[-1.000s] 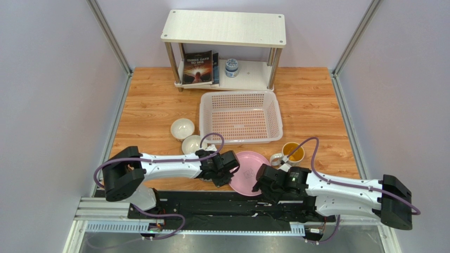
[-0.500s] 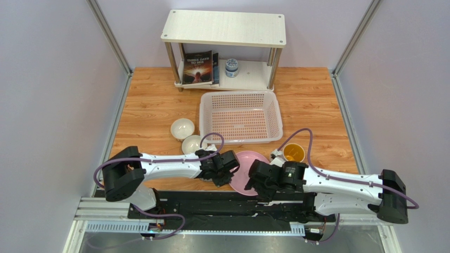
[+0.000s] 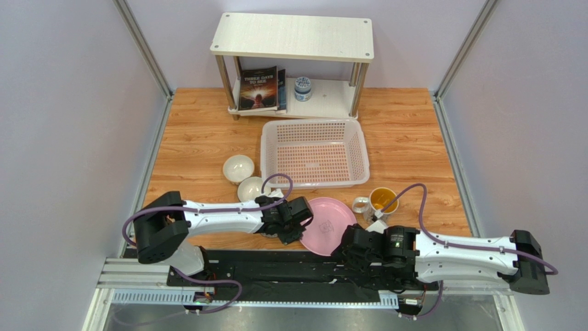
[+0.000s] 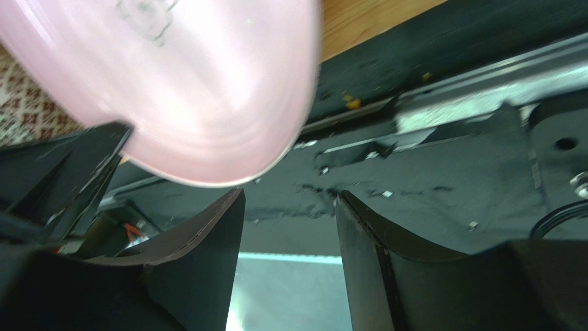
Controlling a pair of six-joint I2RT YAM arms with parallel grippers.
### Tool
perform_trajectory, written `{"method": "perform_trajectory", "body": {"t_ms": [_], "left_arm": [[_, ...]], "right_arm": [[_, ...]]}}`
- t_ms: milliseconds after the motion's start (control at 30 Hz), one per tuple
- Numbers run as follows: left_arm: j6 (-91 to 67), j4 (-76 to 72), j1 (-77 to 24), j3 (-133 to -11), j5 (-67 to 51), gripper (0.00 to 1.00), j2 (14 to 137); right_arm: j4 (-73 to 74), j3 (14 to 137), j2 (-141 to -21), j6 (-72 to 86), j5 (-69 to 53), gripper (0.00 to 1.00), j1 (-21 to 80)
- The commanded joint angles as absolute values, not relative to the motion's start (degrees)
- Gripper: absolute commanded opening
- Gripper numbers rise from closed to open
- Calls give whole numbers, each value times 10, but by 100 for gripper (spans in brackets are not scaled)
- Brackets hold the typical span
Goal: Place the mixed dishes into the plastic bin
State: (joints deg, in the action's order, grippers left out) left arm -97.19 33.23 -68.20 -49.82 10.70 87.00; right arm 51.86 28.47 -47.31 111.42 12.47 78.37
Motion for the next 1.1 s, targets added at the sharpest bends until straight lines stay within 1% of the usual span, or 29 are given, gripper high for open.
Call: {"method": "perform_trajectory", "body": {"t_ms": [0, 133, 400, 700, 833, 1067], "left_arm": [[-972, 314, -682, -493, 102, 0, 860], [-969, 314, -682, -493, 104, 0, 858], [-967, 311, -680, -491, 104, 0, 857], [-956, 323, -680, -496, 110, 0, 859], [-946, 321, -679, -492, 102, 0, 860], [-922, 318, -678, -494, 74, 0, 880]], "right_arm": [[502, 251, -468, 1237, 149, 55, 787], [497, 231, -463, 1246, 162, 53, 779], [495, 203, -427, 1206, 156, 53, 720], [468, 199, -429, 1081, 112, 54, 609], [461, 212, -444, 1014, 92, 57, 561], [431, 259, -502, 922, 78, 58, 536]]}}
